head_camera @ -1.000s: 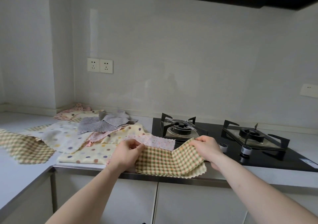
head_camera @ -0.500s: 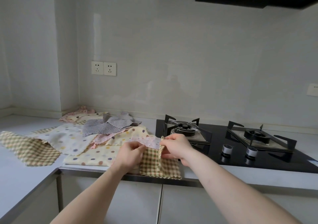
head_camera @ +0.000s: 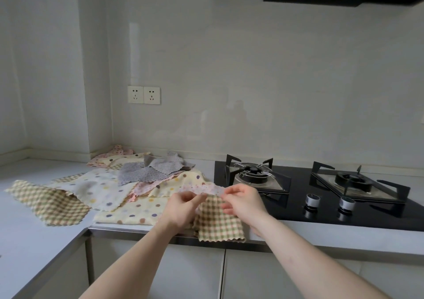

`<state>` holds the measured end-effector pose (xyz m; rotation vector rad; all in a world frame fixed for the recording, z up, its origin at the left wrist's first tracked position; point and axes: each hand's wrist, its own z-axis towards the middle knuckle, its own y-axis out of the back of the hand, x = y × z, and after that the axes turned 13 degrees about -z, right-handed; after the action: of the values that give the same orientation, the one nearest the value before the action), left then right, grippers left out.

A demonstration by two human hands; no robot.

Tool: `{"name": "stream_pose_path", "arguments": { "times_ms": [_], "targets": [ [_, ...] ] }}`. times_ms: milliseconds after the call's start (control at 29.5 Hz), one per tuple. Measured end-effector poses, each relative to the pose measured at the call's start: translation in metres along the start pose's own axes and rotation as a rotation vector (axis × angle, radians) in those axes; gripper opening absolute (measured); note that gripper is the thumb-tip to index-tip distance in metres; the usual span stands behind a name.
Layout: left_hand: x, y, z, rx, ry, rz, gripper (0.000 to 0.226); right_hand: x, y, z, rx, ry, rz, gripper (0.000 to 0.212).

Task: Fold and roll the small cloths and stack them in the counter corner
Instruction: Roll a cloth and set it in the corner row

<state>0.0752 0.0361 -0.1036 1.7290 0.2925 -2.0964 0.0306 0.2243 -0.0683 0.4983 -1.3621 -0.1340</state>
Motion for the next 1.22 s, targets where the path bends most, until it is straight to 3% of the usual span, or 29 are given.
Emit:
{"name": "stream_pose_path", "arguments": {
  "times_ms": [102,203,440,643,812,948,1219],
  "targets": [
    [0.002,0.000,0.002,0.043,-0.014,0.005,0.028,-0.022,0.016,0.005,-0.193,0.074,-0.223,0.008],
    [0.006,0.001,0.003,0.075,-0.016,-0.010,0.031,-0.043,0.020,0.008,-0.108,0.055,-0.312,0.022],
    [0.002,0.001,0.003,0.070,-0.009,-0.136,0.018,-0.051,0.010,0.012,-0.003,-0.004,-0.088,0.033],
    [0.000,0.003,0.002,0.092,0.033,-0.125,0.014,-0.054,0.015,0.011,0.052,0.011,-0.078,0.034],
    [0.000,-0.001,0.000,0.109,0.020,-0.057,0.019,-0.060,0.012,0.009,-0.034,0.085,-0.129,0.021],
    [0.000,-0.002,-0.003,0.077,-0.001,-0.125,0.005,-0.060,0.013,0.007,-0.089,0.104,-0.060,0.017],
    [-0.006,-0.005,-0.008,0.105,-0.016,-0.165,0.018,-0.057,0.009,0.006,-0.164,0.112,0.067,0.016]
  ]
}}
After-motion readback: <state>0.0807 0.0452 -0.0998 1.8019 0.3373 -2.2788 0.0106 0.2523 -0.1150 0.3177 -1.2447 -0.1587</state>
